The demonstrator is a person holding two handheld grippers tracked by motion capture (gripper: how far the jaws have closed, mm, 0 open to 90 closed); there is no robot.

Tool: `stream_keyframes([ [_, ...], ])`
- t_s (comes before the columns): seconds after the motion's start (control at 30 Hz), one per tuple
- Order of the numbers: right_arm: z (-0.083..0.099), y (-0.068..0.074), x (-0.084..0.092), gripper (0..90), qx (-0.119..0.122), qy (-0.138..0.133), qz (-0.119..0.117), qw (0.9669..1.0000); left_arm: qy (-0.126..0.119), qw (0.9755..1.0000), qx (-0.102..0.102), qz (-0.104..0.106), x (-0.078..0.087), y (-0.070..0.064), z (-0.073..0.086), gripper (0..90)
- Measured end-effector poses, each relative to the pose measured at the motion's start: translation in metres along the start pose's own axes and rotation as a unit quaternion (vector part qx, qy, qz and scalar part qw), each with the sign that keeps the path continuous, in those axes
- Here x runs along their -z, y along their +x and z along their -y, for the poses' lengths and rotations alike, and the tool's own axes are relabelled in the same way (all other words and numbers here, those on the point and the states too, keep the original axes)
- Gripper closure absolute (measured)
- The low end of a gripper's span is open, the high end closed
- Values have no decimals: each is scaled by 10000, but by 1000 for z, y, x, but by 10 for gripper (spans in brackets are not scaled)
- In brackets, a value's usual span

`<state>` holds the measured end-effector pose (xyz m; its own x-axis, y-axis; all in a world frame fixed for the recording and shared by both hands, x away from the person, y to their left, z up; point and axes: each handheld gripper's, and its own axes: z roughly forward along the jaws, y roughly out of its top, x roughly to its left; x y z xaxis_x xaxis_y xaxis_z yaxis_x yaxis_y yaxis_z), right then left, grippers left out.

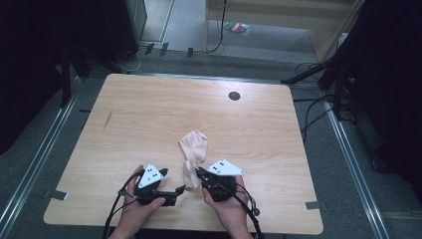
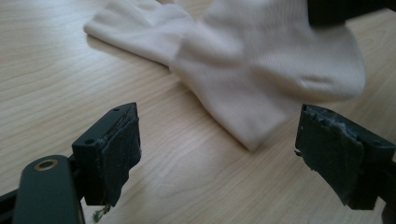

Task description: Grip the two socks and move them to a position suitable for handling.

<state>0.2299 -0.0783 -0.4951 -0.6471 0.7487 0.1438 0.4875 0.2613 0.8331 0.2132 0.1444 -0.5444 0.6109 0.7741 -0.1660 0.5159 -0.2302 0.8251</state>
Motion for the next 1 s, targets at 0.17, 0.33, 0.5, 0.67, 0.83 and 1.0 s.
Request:
stream_keyframes([
  [0.17, -11, 7, 3, 866, 55, -69, -155, 9998, 84, 9999, -58, 41, -4, -5, 1, 144],
  [0.33, -5, 1, 1, 863, 101, 0, 157, 9998, 68, 10000, 4, 38, -2, -2, 1, 144],
  [0.5, 7, -10, -4, 843, 99, 183, 435, 9988, 46, 10000, 62, 24, -1, 1, 0, 144],
  [0.67, 22, -19, -7, 844, -15, 433, 613, 9972, 30, 10000, 56, 37, 0, 1, 0, 144],
  [0.83, 22, -18, -5, 877, -10, 376, 504, 9980, 46, 10000, 54, 47, 0, 1, 0, 144],
  [1.0, 21, -20, -5, 751, -160, 319, 501, 9981, 59, 10000, 8, 47, -1, 0, 0, 144],
])
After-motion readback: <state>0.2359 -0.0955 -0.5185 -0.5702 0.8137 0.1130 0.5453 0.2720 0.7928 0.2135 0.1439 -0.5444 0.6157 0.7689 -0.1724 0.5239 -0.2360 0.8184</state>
